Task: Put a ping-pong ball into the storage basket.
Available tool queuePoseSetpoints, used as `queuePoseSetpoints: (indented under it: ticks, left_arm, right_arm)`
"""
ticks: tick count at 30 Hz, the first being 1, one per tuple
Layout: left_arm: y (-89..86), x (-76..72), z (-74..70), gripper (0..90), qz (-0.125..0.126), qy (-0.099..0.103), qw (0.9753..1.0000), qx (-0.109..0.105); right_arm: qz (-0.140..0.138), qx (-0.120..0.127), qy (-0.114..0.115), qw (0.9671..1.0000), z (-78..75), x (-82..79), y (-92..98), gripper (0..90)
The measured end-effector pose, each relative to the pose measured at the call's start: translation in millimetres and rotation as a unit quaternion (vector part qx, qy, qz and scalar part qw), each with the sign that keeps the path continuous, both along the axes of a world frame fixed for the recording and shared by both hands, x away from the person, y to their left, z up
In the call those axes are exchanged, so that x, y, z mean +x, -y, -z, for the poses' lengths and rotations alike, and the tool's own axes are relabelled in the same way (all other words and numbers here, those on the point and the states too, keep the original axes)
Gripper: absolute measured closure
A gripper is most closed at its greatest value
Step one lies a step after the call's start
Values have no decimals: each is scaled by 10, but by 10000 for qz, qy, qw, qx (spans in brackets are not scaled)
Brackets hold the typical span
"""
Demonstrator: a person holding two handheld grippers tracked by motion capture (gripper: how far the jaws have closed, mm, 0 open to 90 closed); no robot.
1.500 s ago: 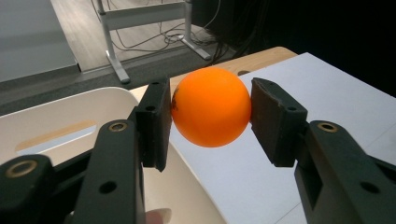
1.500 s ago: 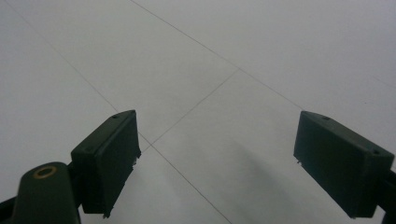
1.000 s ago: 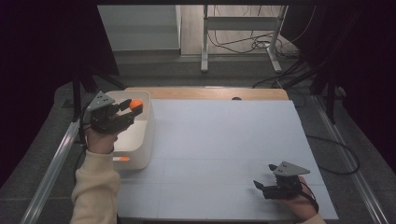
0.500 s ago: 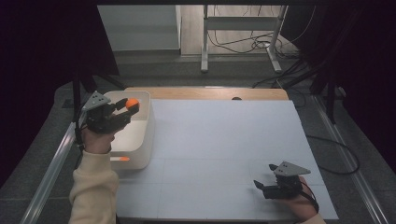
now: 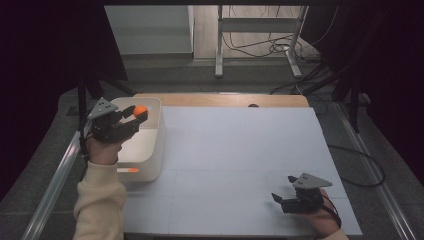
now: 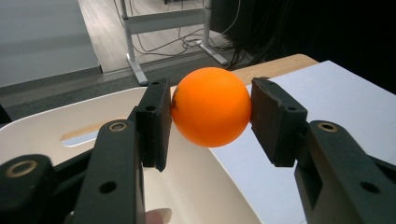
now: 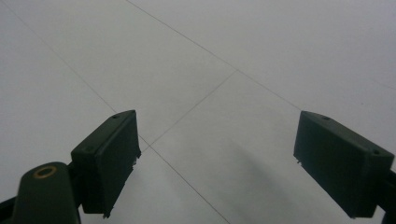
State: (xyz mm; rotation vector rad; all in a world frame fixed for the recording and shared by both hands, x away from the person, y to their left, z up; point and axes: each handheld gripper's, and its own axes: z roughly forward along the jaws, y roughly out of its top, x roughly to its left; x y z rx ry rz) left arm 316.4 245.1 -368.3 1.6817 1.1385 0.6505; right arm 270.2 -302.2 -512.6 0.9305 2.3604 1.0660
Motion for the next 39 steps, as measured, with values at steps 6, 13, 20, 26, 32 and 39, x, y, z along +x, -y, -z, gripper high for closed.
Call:
queuePoseSetpoints:
  ticks: [6,13,20,26,32,39]
  left_arm:
    - [20,19,19,503,41,-41,10000,-8]
    - [52,40,42,503,95,-84,9999,1]
    - [124,76,81,503,196,-172,9996,77]
    - [166,93,98,503,230,-206,9995,96]
    - [200,112,120,503,270,-242,9993,120]
    - [186,115,124,503,249,-238,9994,100]
  right_arm:
    - [-9,-1,1,10000,2,2,3,147]
    - [-7,-9,1,10000,2,2,4,148]
    - [-3,-22,1,10000,1,0,4,149]
    - [-16,-17,-2,10000,3,1,4,148]
    - [-18,-25,3,10000,4,1,3,149]
    - [-23,-30,2,10000,5,1,4,148]
